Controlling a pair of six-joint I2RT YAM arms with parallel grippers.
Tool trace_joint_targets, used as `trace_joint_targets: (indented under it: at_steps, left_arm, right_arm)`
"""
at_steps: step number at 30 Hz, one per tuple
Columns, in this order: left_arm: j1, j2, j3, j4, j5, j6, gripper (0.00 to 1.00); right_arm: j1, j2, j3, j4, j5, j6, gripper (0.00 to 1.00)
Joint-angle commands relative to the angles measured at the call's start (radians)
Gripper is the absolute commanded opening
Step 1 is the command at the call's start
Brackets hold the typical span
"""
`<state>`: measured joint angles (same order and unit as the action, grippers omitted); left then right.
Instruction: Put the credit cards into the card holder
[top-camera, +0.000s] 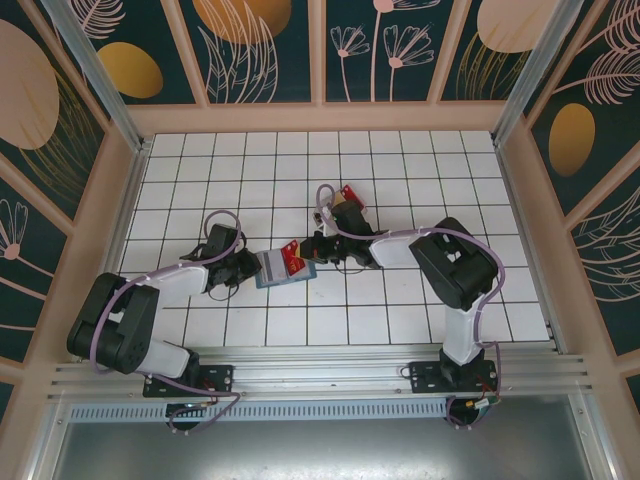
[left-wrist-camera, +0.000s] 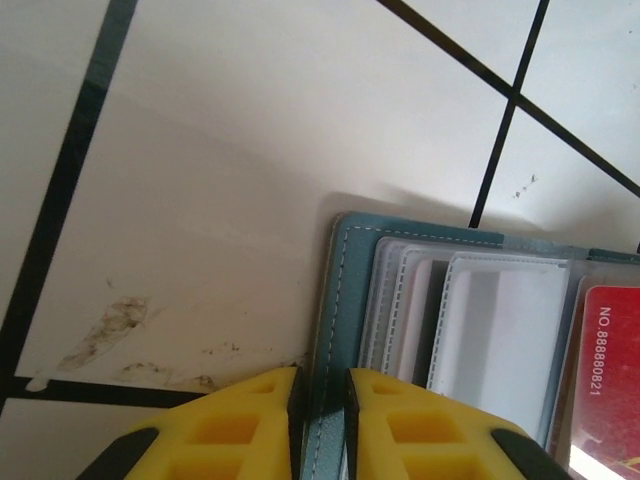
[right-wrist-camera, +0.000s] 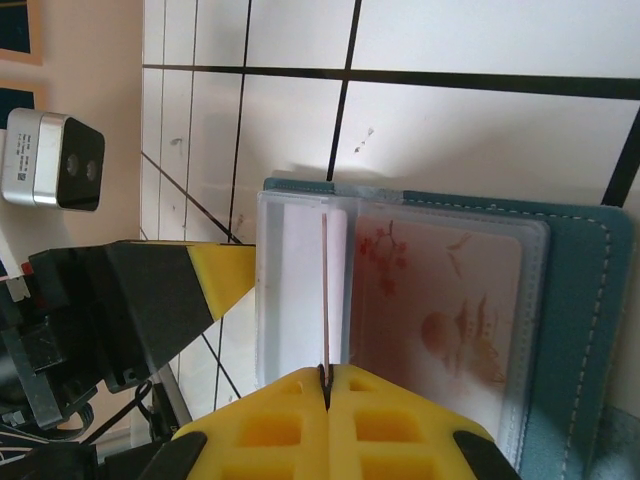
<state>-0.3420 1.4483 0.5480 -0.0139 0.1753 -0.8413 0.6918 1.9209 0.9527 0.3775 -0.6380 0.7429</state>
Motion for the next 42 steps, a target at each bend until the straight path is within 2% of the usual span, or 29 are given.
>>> trace_joint_targets:
  at_steps: [1, 42]
  left_arm:
    - [0.004, 0.014, -0.02, 0.011, 0.015, 0.013, 0.21]
    - [0.004, -0.006, -0.066, 0.06, 0.052, -0.019, 0.17]
  right_arm:
    - [0.011, 0.021, 0.004, 0.045, -0.017, 0.012, 0.01]
    - [0.043, 0.074, 0.011, 0.081, 0.036, 0.079, 0.01]
